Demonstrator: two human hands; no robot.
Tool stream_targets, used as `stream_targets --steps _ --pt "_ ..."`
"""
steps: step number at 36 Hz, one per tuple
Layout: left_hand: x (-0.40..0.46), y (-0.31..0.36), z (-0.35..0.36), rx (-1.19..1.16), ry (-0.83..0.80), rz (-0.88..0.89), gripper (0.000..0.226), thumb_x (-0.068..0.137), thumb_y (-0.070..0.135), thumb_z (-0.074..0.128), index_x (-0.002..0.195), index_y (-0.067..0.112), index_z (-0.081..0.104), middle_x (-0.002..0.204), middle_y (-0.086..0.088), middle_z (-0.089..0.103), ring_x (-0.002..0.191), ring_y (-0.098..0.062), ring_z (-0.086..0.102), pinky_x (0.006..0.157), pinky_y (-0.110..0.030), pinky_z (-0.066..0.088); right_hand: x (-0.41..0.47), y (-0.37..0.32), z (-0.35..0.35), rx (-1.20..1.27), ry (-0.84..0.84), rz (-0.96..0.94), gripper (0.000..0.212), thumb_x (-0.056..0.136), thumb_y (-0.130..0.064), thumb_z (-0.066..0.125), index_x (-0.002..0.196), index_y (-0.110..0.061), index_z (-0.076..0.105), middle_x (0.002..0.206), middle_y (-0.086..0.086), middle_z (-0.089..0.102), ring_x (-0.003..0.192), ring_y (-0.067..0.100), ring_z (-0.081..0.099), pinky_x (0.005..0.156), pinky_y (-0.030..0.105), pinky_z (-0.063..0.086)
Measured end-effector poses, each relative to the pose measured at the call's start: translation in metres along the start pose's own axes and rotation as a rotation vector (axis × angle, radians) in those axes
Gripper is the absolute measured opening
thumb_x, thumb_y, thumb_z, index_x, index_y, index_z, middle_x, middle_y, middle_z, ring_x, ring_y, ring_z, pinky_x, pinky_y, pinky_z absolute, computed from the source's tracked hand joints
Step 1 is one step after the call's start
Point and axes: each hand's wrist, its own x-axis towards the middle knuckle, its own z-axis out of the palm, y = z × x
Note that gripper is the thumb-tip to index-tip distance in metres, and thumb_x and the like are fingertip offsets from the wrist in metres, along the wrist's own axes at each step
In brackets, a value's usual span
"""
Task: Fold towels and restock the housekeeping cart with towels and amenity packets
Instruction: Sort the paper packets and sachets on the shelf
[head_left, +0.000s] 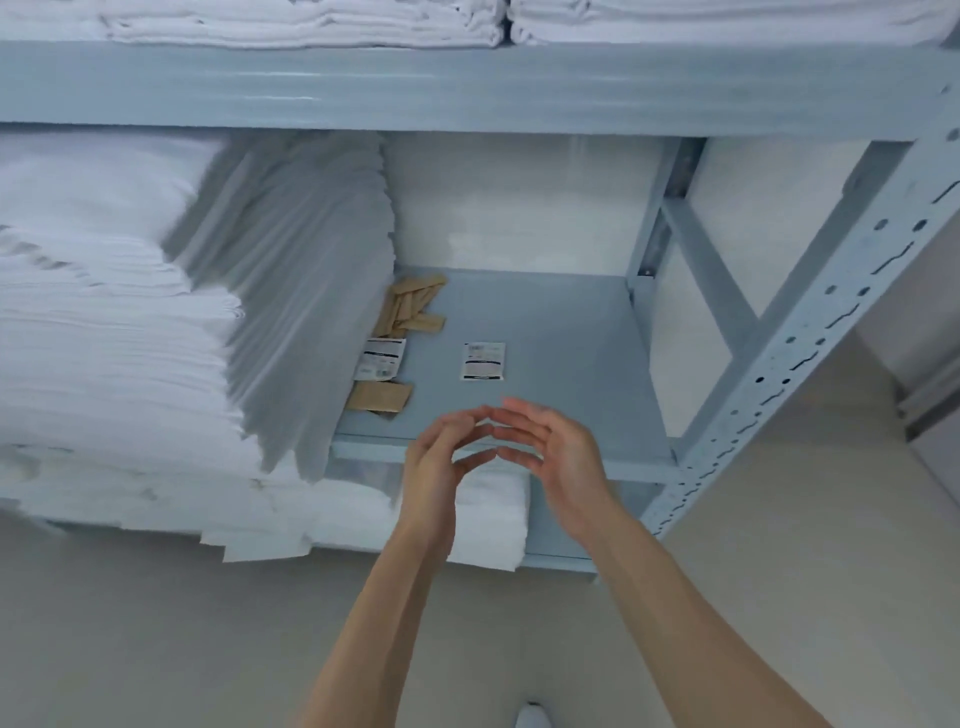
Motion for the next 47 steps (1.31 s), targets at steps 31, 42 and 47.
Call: stream_targets --steps 31,42,47 --pt "0.236 -0.178 -0.071 0.432 -0.054 -0.184 0.021 0.095 -0.001 0.055 0.105 0.011 0.068 0.103 -0.01 0.072 0.088 -0.021 0.074 0.081 -0.026 0.058 0.249 0.164 -0.053 -0.678 -0.019 0.061 0.033 0.09 -0.017 0.062 0.122 -0.02 0.064 0.114 -0.007 0.066 0.099 0.006 0.064 0.077 0.016 0.052" --pt "0.3 -0.218 -0.081 0.794 -0.016 0.003 0.024 0.09 -0.003 0.054 0.102 0.012 0.069 0.085 -0.002 0.068 0.08 -0.021 0.063 0.069 -0.018 0.045 0.303 0.193 -0.071 -1.057 0.079 -0.176 0.032 0.087 -0.009 0.056 0.117 -0.017 0.065 0.104 -0.012 0.051 0.083 -0.002 0.055 0.08 0.012 0.043" --pt "0.329 -0.224 -0.077 0.992 0.003 0.238 0.021 0.087 -0.002 0.057 0.103 0.009 0.065 0.099 0.003 0.06 0.071 -0.001 0.053 0.068 -0.016 0.034 0.324 0.187 -0.07 -1.366 0.096 -0.385 0.048 0.086 -0.008 0.056 0.134 -0.011 0.053 0.138 0.002 0.047 0.126 0.02 0.044 0.101 0.031 0.041"
